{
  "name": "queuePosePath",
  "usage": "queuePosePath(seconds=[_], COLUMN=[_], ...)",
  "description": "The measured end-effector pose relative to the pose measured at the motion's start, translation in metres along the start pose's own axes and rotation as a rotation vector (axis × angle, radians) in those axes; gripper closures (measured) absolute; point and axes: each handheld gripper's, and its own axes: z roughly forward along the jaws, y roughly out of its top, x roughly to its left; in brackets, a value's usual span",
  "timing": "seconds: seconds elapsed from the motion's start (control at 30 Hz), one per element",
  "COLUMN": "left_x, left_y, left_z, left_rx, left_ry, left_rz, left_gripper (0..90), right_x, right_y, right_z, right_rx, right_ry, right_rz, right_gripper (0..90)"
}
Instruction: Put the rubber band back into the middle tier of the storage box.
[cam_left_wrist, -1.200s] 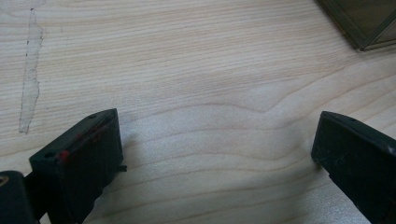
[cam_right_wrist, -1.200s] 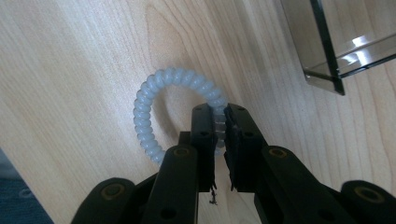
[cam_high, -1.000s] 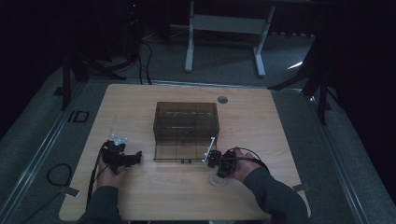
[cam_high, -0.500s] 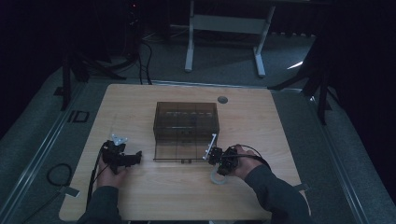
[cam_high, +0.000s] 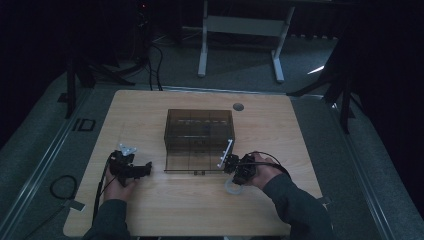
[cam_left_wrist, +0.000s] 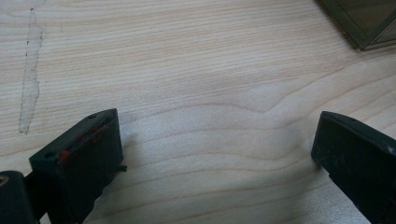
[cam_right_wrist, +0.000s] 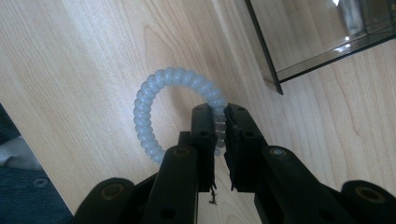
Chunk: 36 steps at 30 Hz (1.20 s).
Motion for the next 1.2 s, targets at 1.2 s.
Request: queuePosePath(seconds=[1.2], left_x=[0.0], left_y=[0.0], left_z=[0.0], left_rx=[0.002], left_ry=[-0.001], left_rz=[0.0], left_gripper=[1.8], right_x=[-0.018], right_y=[0.001], right_z=[-0.019], right_rx=[-0.059], right_ry=[0.0], right_rz=[0.052], right_gripper=[81.9])
